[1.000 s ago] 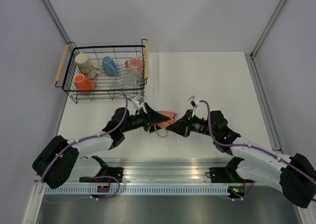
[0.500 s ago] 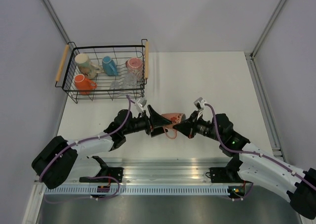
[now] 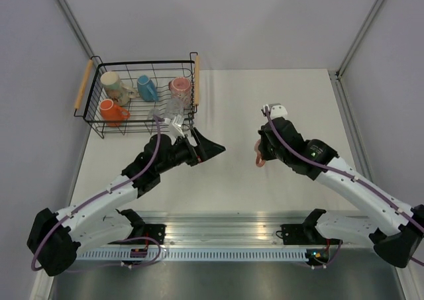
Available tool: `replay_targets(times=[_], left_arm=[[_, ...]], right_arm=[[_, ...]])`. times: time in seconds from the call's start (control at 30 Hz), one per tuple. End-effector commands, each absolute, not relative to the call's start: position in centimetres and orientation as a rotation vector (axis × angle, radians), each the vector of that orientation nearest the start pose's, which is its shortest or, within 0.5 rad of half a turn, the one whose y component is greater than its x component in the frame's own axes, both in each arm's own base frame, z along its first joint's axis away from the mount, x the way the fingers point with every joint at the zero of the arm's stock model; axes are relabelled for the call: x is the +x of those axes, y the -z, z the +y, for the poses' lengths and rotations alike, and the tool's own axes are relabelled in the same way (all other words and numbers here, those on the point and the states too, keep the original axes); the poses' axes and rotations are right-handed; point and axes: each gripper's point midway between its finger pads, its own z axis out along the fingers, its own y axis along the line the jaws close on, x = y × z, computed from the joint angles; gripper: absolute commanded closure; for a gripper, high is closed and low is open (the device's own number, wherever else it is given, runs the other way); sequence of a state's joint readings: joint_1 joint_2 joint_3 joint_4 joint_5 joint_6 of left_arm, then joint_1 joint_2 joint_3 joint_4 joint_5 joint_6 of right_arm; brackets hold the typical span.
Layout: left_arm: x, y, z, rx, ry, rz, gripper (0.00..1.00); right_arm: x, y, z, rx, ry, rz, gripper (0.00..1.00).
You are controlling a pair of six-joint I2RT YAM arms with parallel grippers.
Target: Unload the cups from the dish rack
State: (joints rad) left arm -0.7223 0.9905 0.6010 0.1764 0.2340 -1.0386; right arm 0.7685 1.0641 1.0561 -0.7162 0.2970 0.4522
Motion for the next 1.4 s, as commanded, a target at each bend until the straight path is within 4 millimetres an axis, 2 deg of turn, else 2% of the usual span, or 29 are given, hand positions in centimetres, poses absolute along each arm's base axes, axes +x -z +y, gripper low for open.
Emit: replay_targets(times=[0.0, 0.03, 0.07, 0.17, 0.3, 0.37, 0.4, 0.5, 0.63, 0.8, 0.93, 1.07, 1.27, 1.3, 1.37], left_arm=[[22.4, -21.3, -26.3, -0.051, 1.120, 2.081, 0.00], [22.6, -22.0, -26.1, -0.041, 1.098, 2.070, 0.00], [22.9, -22.2, -25.6, -0.026, 1.032, 2.082, 0.00], [23.7, -22.2, -24.7, 0.009, 0.911, 2.109, 0.00], [24.8, -23.3, -23.5, 0.020, 0.785, 2.102, 0.00], [25.2, -23.3, -22.8, 0.020, 0.724, 2.109, 0.00], [25.5, -24.0, -22.7, 0.019, 0.715, 2.098, 0.00], [26.1, -24.2, -22.1, 0.023, 0.657, 2.103, 0.00], [26.9, -24.3, -21.0, 0.024, 0.580, 2.109, 0.00], [29.6, -24.4, -17.6, -0.082, 0.535, 2.117, 0.00], [31.8, -24.8, -14.8, -0.172, 0.515, 2.114, 0.00], [33.4, -25.5, -13.7, -0.216, 0.469, 2.107, 0.00], [35.1, -25.3, -13.3, -0.252, 0.431, 2.132, 0.00], [35.4, -25.2, -13.2, -0.259, 0.427, 2.135, 0.00], [36.2, -25.4, -13.0, -0.277, 0.421, 2.135, 0.00]], right_arm=[[23.1, -21.1, 13.4, -0.148, 0.008, 2.351, 0.99], [23.2, -21.5, 12.8, -0.134, 0.043, 2.359, 0.99], [23.6, -20.8, 12.6, -0.140, 0.096, 2.386, 0.99], [24.7, -20.2, 11.7, -0.129, 0.137, 2.430, 0.99], [26.9, -18.3, 12.1, -0.137, 0.063, 2.479, 0.99], [28.1, -17.4, 10.9, -0.098, 0.076, 2.501, 0.99], [29.0, -16.5, 10.5, -0.094, 0.082, 2.526, 0.99], [30.7, -15.2, 10.3, -0.087, 0.066, 2.559, 0.99], [32.3, -14.2, 11.0, -0.097, -0.002, 2.591, 0.99], [33.4, -12.5, 11.4, -0.113, -0.024, 2.646, 0.99], [33.8, -12.0, 11.5, -0.128, -0.011, 2.658, 0.99], [34.2, -11.1, 11.0, -0.131, 0.038, 2.679, 0.99], [34.7, -10.7, 11.0, -0.140, 0.061, 2.690, 0.99], [34.7, -10.7, 11.0, -0.140, 0.063, 2.690, 0.98], [34.7, -10.9, 11.1, -0.142, 0.057, 2.688, 0.88]])
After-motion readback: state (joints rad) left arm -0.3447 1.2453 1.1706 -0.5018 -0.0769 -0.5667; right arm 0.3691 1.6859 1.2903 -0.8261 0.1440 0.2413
